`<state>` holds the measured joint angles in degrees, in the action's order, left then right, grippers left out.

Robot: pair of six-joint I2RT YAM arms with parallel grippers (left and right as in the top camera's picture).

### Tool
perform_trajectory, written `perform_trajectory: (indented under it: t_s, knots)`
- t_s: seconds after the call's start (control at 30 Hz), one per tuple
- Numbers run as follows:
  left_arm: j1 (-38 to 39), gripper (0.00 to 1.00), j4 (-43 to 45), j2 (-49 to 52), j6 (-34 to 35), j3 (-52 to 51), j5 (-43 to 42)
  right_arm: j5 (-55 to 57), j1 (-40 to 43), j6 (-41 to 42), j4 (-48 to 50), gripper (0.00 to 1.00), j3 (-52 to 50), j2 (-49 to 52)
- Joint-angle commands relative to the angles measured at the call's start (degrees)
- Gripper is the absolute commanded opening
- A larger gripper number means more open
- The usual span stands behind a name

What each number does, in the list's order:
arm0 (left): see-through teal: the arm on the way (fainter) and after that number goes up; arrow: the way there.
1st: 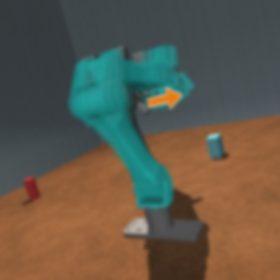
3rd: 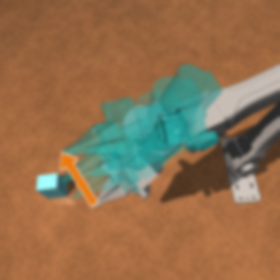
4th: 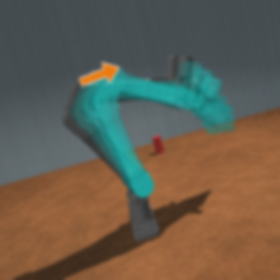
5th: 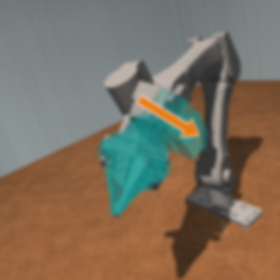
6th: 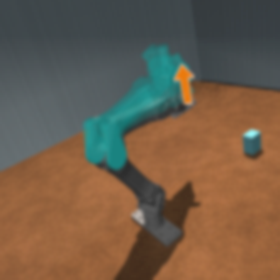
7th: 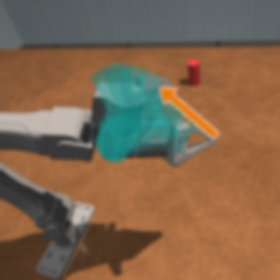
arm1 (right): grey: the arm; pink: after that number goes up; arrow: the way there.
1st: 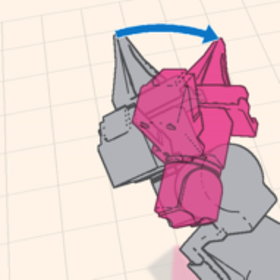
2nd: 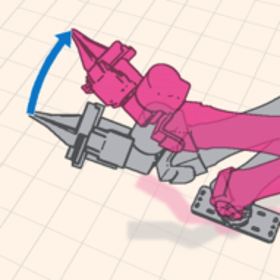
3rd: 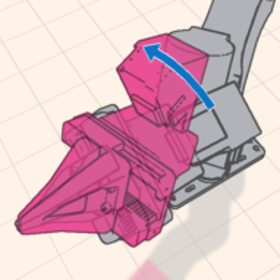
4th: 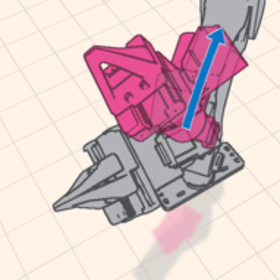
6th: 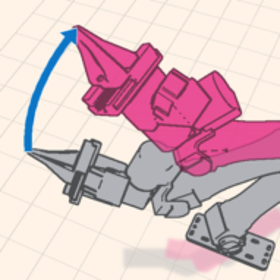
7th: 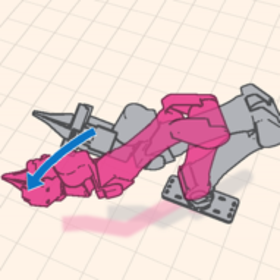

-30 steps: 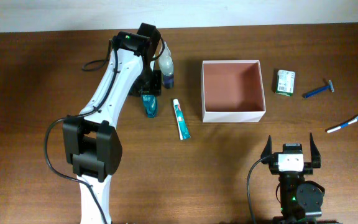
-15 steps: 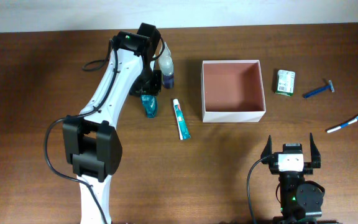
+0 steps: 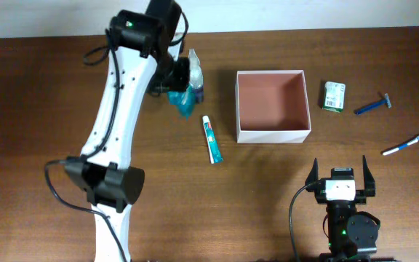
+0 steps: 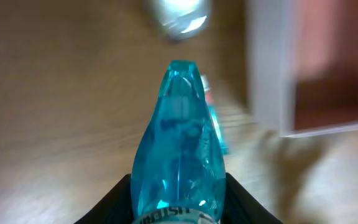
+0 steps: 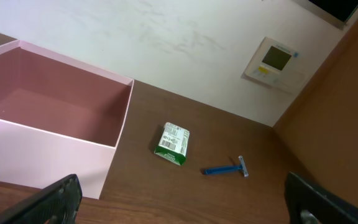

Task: Pack container
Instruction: 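Close the left gripper on the mouthwash bottle and lift it, then carry the mouthwash over the pink box and lower it inside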

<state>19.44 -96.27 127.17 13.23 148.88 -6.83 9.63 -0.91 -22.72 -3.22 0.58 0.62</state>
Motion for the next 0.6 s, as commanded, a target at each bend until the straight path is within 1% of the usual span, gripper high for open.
perform_trajectory:
  t_s: [0.0, 0.13, 0.27, 0.37, 0.5, 0.57]
  knots:
    - [3.5, 0.05, -0.4, -4.5, -0.9, 3.7, -7.2, 0.9, -0.5, 0.0, -0.5, 0.99, -0.3, -0.4]
    - [8.2, 0.05, -0.2, -7.0, 1.7, 3.7, -7.4, 0.9, -0.5, 0.0, -0.4, 0.99, -0.3, -0.4]
    - [12.6, 0.05, 3.3, -7.0, 2.6, 3.7, -7.3, 0.9, -0.5, 0.0, -0.5, 0.99, -0.3, -0.4]
    - [15.0, 0.06, 9.6, -6.6, 2.7, 3.7, -6.1, 0.9, -0.5, 0.0, -0.5, 0.99, -0.3, -0.4]
    - [17.0, 0.09, 17.8, -5.4, 4.1, 3.7, 0.4, 0.9, -0.5, 0.0, -0.4, 0.99, -0.3, -0.4]
    - [17.3, 0.10, 20.2, -4.4, 4.1, 3.7, 2.6, 0.9, -0.5, 0.0, -0.4, 0.99, -0.3, -0.4]
